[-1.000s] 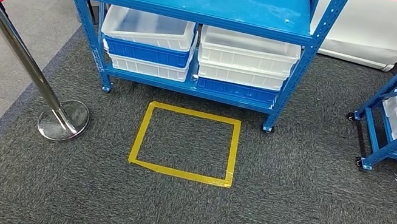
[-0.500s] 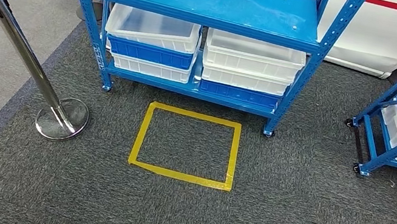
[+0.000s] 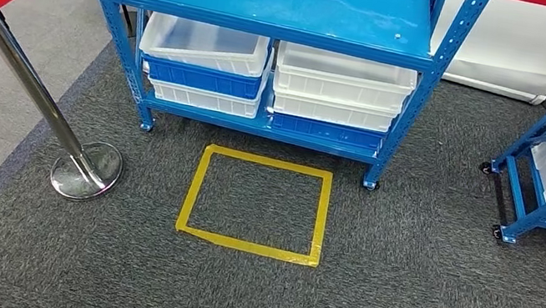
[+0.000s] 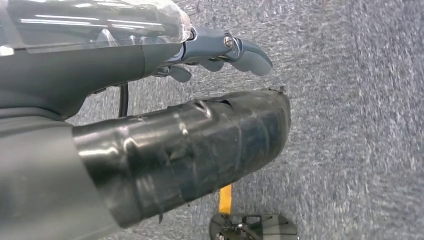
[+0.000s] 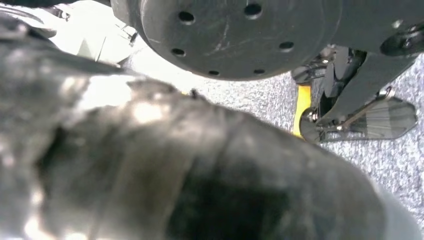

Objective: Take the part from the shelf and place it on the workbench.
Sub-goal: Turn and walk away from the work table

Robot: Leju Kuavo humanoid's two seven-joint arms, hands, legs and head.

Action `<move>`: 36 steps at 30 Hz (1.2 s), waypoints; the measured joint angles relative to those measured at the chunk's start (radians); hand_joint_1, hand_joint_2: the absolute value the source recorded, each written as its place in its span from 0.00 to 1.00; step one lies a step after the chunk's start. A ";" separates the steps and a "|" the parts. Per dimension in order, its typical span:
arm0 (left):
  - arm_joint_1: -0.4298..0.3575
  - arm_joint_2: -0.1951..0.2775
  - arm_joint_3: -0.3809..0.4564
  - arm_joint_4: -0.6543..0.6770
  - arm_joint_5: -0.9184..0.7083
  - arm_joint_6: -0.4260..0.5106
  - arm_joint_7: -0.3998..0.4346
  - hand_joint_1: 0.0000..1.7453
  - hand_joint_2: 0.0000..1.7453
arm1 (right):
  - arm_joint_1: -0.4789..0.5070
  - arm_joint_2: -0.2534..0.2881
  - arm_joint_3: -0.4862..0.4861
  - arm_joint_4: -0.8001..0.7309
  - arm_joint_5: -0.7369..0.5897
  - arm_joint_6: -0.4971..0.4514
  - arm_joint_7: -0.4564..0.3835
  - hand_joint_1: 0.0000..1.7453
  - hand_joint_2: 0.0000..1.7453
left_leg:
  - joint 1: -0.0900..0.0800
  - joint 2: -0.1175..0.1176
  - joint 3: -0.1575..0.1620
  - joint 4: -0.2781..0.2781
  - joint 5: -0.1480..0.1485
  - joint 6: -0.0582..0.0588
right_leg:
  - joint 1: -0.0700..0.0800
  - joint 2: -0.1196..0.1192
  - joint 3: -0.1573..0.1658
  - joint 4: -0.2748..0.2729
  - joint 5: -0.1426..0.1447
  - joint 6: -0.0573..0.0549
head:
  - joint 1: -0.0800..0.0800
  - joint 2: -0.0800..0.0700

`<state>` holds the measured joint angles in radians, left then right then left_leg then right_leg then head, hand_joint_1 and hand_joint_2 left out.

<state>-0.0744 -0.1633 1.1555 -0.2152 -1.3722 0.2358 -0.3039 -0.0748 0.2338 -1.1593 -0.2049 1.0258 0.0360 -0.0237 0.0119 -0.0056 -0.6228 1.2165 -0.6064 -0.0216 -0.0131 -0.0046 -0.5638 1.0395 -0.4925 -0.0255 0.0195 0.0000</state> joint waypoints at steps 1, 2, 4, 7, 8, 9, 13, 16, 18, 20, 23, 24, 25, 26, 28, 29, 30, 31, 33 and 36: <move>0.000 0.000 0.000 0.000 0.000 0.000 0.001 0.00 0.00 | 0.000 0.000 0.000 0.000 0.000 0.002 0.001 0.00 0.00 | 0.001 0.000 -0.032 0.056 -0.017 -0.002 | 0.001 0.000 0.001 0.000 -0.002 -0.002 | 0.000 0.000; 0.001 0.000 0.000 0.000 -0.001 -0.001 0.002 0.00 0.00 | 0.000 0.000 0.000 0.000 0.000 0.003 0.002 0.00 0.00 | 0.001 0.000 -0.049 0.080 -0.012 -0.002 | 0.002 -0.001 0.004 0.000 -0.004 -0.003 | 0.000 0.000; 0.002 0.001 0.000 0.000 -0.001 -0.001 0.004 0.00 0.00 | 0.000 0.000 0.000 0.000 0.000 0.003 0.004 0.00 0.00 | 0.001 0.000 -0.026 0.010 0.054 0.004 | 0.002 0.000 0.014 0.001 -0.010 -0.002 | 0.000 0.000; 0.000 0.004 0.000 0.000 -0.001 -0.001 0.004 0.00 0.00 | -0.001 0.002 0.000 0.000 0.000 0.003 0.005 0.00 0.00 | -0.005 0.002 0.045 -0.167 0.138 0.019 | 0.005 0.001 0.023 0.002 -0.021 0.008 | 0.001 0.000; 0.000 0.004 0.000 0.000 -0.001 -0.001 0.004 0.00 0.00 | -0.001 0.003 0.000 0.000 0.000 0.003 0.005 0.00 0.00 | -0.008 0.003 0.053 -0.187 0.138 0.022 | 0.005 0.000 0.022 0.001 -0.023 0.013 | 0.001 0.000; -0.001 0.004 0.000 0.000 -0.001 -0.001 0.004 0.00 0.00 | -0.003 0.003 0.000 0.000 0.000 0.003 0.005 0.00 0.00 | -0.010 0.002 0.055 -0.191 0.135 0.025 | 0.006 0.000 0.023 0.000 -0.024 0.018 | 0.001 0.000; 0.002 0.004 0.000 0.000 -0.001 -0.001 0.004 0.00 0.00 | -0.005 0.003 0.000 0.000 0.000 0.003 0.005 0.00 0.00 | 0.001 0.002 0.073 -0.215 0.142 0.047 | 0.006 0.002 0.004 0.055 -0.062 0.038 | 0.002 0.000; 0.002 0.005 0.000 0.000 -0.001 -0.001 0.004 0.00 0.00 | -0.004 0.003 0.000 0.000 0.000 0.003 0.005 0.00 0.00 | -0.001 0.003 0.079 -0.217 0.136 0.057 | 0.002 0.003 -0.100 0.239 -0.135 0.045 | 0.003 0.000; 0.001 0.005 0.000 0.000 -0.001 -0.001 0.005 0.00 0.00 | -0.003 0.003 0.000 0.000 0.000 0.004 0.005 0.00 0.00 | -0.001 0.000 0.088 -0.216 0.128 0.057 | 0.000 0.003 -0.128 0.265 -0.109 0.047 | 0.003 0.000; 0.003 0.005 0.000 0.000 -0.001 -0.002 0.006 0.00 0.00 | -0.002 0.002 0.000 0.000 0.000 0.005 0.005 0.00 0.00 | -0.001 -0.002 0.102 -0.214 0.115 0.051 | 0.000 0.003 -0.086 0.150 -0.023 0.043 | 0.003 0.000; 0.003 0.004 0.000 0.001 0.000 -0.003 0.007 0.00 0.00 | -0.002 0.002 0.000 0.001 0.000 0.005 0.005 0.00 0.00 | -0.007 -0.002 0.110 -0.208 0.097 0.035 | 0.005 0.004 -0.030 0.018 0.024 0.031 | 0.002 0.000; 0.001 0.004 0.000 0.001 0.000 -0.003 0.007 0.00 0.00 | -0.003 0.002 0.000 0.001 0.000 0.005 0.005 0.00 0.00 | -0.008 -0.002 0.111 -0.208 0.095 0.031 | 0.007 0.004 -0.028 0.015 0.018 0.028 | 0.002 0.000; 0.000 0.004 0.000 0.001 0.000 -0.003 0.008 0.00 0.00 | -0.004 0.002 0.000 0.001 0.000 0.006 0.005 0.00 0.00 | -0.007 -0.002 0.113 -0.209 0.093 0.026 | 0.006 0.005 -0.026 0.012 0.017 0.022 | 0.001 0.000; -0.001 0.004 0.000 0.001 0.000 -0.003 0.008 0.00 0.00 | -0.004 0.002 0.000 0.001 0.000 0.006 0.005 0.00 0.00 | -0.006 -0.002 0.116 -0.206 0.088 0.021 | 0.005 0.005 -0.022 0.008 0.016 0.017 | 0.001 0.000; -0.003 0.004 0.000 0.001 0.000 -0.003 0.008 0.00 0.00 | -0.002 0.003 0.000 0.001 0.000 0.006 0.005 0.00 0.00 | -0.004 0.000 0.098 -0.156 0.056 0.010 | 0.001 0.003 -0.011 0.000 0.014 0.005 | 0.000 0.000; -0.002 0.005 0.000 0.001 0.000 -0.003 0.008 0.00 0.00 | -0.002 0.003 0.000 0.000 0.001 0.006 0.005 0.00 0.00 | -0.002 0.000 0.069 -0.099 0.028 0.006 | 0.000 0.001 -0.007 -0.002 0.012 0.000 | -0.001 0.000; -0.002 0.005 0.000 0.001 0.000 -0.003 0.008 0.00 0.00 | -0.002 0.003 0.000 0.000 0.001 0.006 0.005 0.00 0.00 | -0.001 0.000 0.029 -0.027 -0.004 0.002 | 0.000 0.000 -0.004 -0.002 0.009 -0.004 | -0.002 0.000; -0.001 0.005 0.000 0.001 0.000 -0.003 0.008 0.00 0.00 | -0.002 0.003 0.000 0.000 0.001 0.006 0.005 0.00 0.00 | 0.001 0.000 -0.012 0.044 -0.027 -0.001 | 0.001 0.000 -0.002 -0.002 0.006 -0.006 | -0.002 0.000; 0.000 0.005 0.000 0.001 0.000 -0.003 0.008 0.00 0.00 | -0.002 0.003 0.000 0.000 0.001 0.006 0.005 0.00 0.00 | 0.002 0.001 -0.059 0.102 -0.018 -0.003 | 0.001 0.001 0.008 -0.002 -0.002 -0.008 | -0.002 0.000; 0.002 0.006 0.000 0.001 0.000 -0.003 0.008 0.00 0.00 | -0.001 0.003 0.000 0.000 0.001 0.006 0.006 0.00 0.00 | 0.001 0.002 -0.003 -0.068 0.108 0.005 | 0.001 0.003 0.029 -0.002 -0.018 -0.002 | -0.002 0.000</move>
<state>-0.0729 -0.1575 1.1551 -0.2139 -1.3722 0.2329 -0.2960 -0.0756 0.2365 -1.1594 -0.2044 1.0272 0.0416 -0.0181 0.0129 -0.0034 -0.6262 1.1488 -0.4983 -0.0164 -0.0120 -0.0020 -0.5345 1.0374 -0.5101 -0.0270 0.0177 0.0000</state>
